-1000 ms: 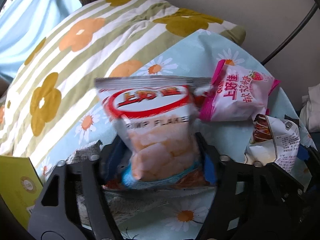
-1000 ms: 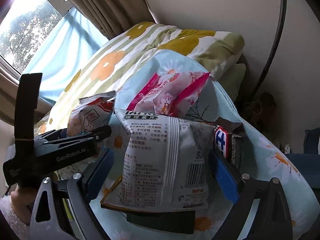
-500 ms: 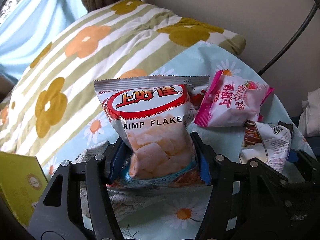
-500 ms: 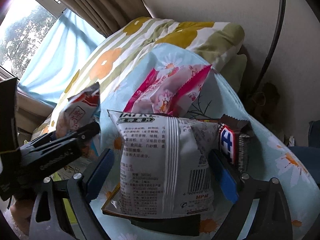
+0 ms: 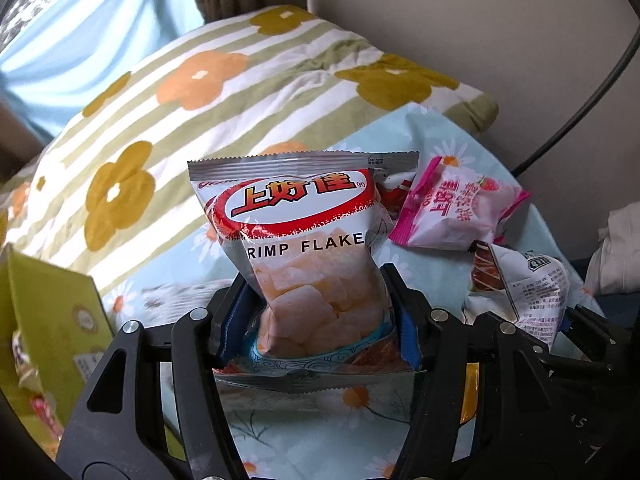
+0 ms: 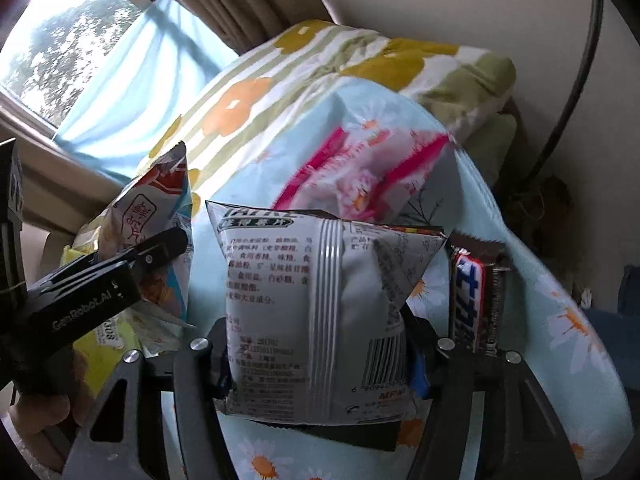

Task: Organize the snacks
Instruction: 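Carry the shrimp-flake bag and white chip bag into the box, opening both tools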

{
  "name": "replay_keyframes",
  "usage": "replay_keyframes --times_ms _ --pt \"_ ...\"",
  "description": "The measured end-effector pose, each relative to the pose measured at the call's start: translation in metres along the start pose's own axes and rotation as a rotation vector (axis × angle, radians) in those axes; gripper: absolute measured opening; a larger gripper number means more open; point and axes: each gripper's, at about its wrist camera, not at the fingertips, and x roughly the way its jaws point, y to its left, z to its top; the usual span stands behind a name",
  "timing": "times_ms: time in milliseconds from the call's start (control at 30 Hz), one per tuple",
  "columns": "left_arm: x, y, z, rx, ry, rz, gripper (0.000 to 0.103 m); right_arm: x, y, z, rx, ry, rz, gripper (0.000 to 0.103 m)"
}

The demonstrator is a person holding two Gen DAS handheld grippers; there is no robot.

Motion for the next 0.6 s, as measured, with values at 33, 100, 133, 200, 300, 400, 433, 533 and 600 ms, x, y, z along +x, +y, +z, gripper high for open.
replay_keyframes --times_ms 33,100,133,200,300,400,433,533,600 --pt "-0.005 0.000 -0.001 -0.012 -0.007 0.002 0.057 -0.004 0.002 0.001 -0.010 -0.005 0.005 0.059" --pt "-0.017 0.001 -0.001 -0.039 -0.025 0.004 0.057 -0.015 0.006 0.004 -0.038 -0.017 0.017 0.059" --pt "-0.024 0.002 -0.001 -0.053 -0.035 0.003 0.057 -0.020 0.007 0.006 -0.056 -0.023 0.026 0.059" --pt "-0.036 0.004 -0.001 -0.083 -0.055 0.000 0.057 -0.030 0.012 0.008 -0.089 -0.034 0.037 0.059" --pt "-0.059 0.007 -0.001 -0.134 -0.098 0.000 0.057 -0.045 0.020 0.014 -0.147 -0.050 0.058 0.059" --pt "-0.083 0.012 0.000 -0.179 -0.146 0.011 0.057 -0.058 0.032 0.022 -0.221 -0.066 0.078 0.059" --pt "-0.090 0.013 0.000 -0.192 -0.162 0.017 0.057 -0.062 0.037 0.025 -0.250 -0.069 0.085 0.059" --pt "-0.117 0.024 -0.004 -0.250 -0.206 0.039 0.057 -0.073 0.054 0.031 -0.333 -0.084 0.112 0.059" --pt "-0.133 0.035 -0.008 -0.293 -0.228 0.059 0.057 -0.080 0.067 0.035 -0.385 -0.086 0.135 0.059"
